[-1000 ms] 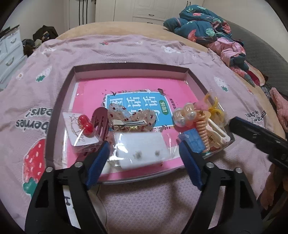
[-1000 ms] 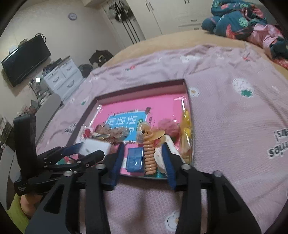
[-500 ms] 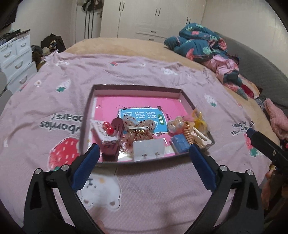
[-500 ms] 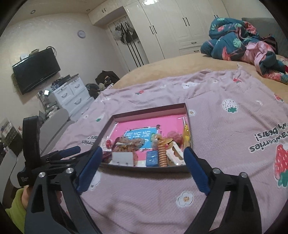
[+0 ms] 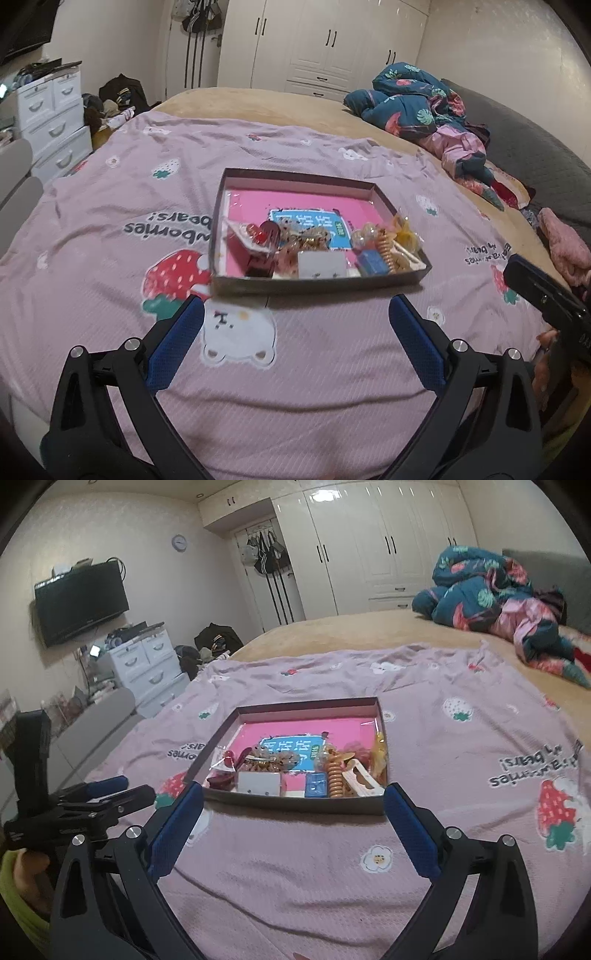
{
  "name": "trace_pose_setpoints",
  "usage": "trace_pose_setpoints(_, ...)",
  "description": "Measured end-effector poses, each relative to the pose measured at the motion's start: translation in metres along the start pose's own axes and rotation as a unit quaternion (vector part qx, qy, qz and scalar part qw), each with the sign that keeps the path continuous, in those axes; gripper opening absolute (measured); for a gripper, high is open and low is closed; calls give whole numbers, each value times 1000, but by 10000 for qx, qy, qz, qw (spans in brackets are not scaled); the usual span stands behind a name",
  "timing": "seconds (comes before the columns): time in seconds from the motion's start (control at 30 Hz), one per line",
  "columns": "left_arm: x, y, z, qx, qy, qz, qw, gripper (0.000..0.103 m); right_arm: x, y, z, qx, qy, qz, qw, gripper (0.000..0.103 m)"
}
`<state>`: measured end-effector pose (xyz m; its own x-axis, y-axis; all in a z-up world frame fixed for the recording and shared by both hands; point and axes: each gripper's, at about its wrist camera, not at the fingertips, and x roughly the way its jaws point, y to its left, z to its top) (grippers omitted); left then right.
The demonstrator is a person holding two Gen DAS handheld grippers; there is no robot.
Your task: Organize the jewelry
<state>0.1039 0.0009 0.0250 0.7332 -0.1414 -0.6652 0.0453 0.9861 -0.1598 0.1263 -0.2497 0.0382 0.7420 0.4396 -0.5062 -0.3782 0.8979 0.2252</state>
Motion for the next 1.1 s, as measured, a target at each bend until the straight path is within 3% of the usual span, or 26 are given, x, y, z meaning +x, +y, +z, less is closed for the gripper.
trace_pose_setpoints(1.1, -18, -2, -10, -12, -84, 29, 10000, 94, -9, 10, -16, -161, 221, -212, 9994, 98)
